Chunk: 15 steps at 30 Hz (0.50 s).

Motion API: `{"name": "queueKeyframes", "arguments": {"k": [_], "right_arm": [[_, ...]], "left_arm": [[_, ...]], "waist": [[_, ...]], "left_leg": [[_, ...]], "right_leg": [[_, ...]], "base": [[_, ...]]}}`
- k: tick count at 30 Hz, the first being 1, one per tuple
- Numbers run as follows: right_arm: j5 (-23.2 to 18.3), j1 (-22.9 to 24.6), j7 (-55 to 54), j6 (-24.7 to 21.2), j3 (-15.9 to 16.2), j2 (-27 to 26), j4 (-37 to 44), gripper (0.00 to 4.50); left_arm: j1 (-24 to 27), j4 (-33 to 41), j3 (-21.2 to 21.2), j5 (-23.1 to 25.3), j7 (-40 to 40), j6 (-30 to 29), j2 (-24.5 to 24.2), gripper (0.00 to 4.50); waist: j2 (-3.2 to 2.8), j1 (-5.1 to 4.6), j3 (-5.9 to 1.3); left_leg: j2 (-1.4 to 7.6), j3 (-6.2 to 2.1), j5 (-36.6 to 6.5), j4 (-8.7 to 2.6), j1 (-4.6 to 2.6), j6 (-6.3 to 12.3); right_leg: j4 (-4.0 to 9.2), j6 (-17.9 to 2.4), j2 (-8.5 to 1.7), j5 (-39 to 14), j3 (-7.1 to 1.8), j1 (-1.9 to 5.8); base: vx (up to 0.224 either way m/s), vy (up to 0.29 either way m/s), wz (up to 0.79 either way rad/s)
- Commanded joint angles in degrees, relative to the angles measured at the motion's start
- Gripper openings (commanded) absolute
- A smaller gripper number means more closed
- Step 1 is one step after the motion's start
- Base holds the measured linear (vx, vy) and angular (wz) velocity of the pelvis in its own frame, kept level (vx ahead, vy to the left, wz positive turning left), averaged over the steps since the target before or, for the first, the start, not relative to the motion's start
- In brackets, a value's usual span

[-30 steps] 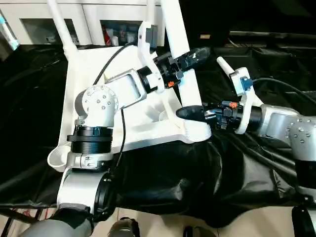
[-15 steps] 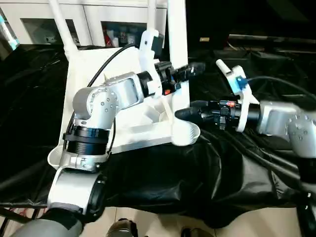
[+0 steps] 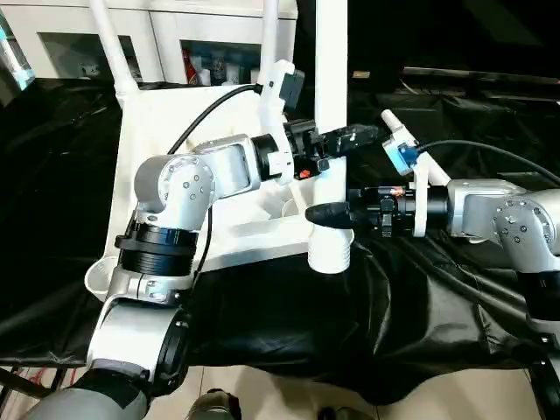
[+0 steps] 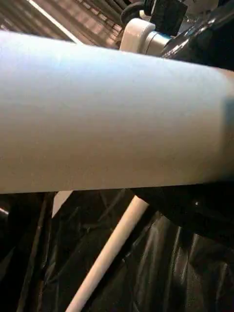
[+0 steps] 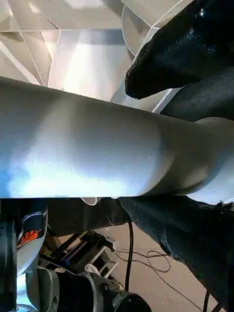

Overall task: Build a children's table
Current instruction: Pick table leg

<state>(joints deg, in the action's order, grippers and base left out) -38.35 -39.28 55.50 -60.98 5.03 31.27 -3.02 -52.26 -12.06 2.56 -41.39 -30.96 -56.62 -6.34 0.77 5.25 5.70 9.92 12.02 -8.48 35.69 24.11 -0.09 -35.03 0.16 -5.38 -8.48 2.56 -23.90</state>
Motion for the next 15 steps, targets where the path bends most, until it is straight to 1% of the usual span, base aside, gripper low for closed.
{"name": "queueKeyframes", "arguments": {"k": [1,2,4,5,8,9,15], "right_arm": [[0.67,-0.28,-0.38,0.4,0.47,0.53,-0.23,3.28],[0.67,-0.09,-0.25,0.5,0.63,0.53,-0.1,3.28],[0.71,0.07,-0.15,0.55,0.72,0.44,-0.05,3.28],[0.79,0.19,-0.01,0.49,0.73,0.3,0.0,3.28],[0.4,0.67,0.42,-0.05,0.94,-0.17,0.23,3.28],[0.33,0.74,0.5,-0.12,0.99,-0.2,0.25,3.28],[-0.45,1.3,0.64,-1.15,1.09,-0.69,0.14,3.28]], "left_arm": [[-1.04,2.23,-0.1,-1.36,-1.3,-1.14,0.27,1.86],[-1.03,2.35,-0.19,-1.5,-1.52,-1.36,0.31,1.86],[-1.06,2.37,-0.16,-1.74,-1.69,-1.62,0.43,1.86],[-1.09,2.36,-0.12,-1.87,-1.8,-1.8,0.53,1.86],[-1.26,2.32,-0.47,-1.91,-2.36,-1.98,0.63,1.86],[-1.28,2.33,-0.55,-1.89,-2.43,-1.98,0.63,1.86],[-1.42,2.34,-0.55,-1.82,-2.83,-1.92,0.85,1.86]], "waist": [[0.33,0.18,-6.11],[0.43,0.2,-6.12],[0.31,0.19,-6.11],[0.36,0.21,-6.14],[0.12,0.26,-6.14],[0.21,0.25,-6.18],[0.17,0.29,-6.17]], "left_leg": [[2.61,-1.88,-13.72,-4.06,-2.56,-3.06],[2.59,-1.86,-13.89,-4.04,-2.6,-3.06],[2.61,-1.91,-14.11,-4.07,-2.59,-3.14],[2.58,-1.89,-14.06,-4.05,-2.55,-3.13],[2.61,-1.91,-14.22,-4.08,-2.61,-3.08],[2.6,-1.9,-14.11,-4.07,-2.57,-2.99],[2.61,-1.92,-13.97,-4.08,-2.56,-2.88]], "right_leg": [[4.34,-8.76,-2.81,-19.52,-1.5,2.45],[4.34,-8.91,-2.82,-19.43,-1.49,2.45],[4.36,-9.0,-2.84,-19.54,-1.48,2.48],[4.37,-9.07,-2.85,-19.32,-1.49,2.52],[4.27,-9.41,-2.8,-18.71,-1.48,2.49],[4.25,-9.5,-2.83,-18.43,-1.49,2.55],[4.23,-9.89,-2.84,-18.14,-1.46,2.62]], "base": [[0.0,0.0,0.0],[0.0,0.0,0.0],[0.0,0.0,0.0],[0.0,0.0,0.0],[0.0,0.0,0.0],[0.0,0.0,0.0],[0.0,0.0,0.0]]}}
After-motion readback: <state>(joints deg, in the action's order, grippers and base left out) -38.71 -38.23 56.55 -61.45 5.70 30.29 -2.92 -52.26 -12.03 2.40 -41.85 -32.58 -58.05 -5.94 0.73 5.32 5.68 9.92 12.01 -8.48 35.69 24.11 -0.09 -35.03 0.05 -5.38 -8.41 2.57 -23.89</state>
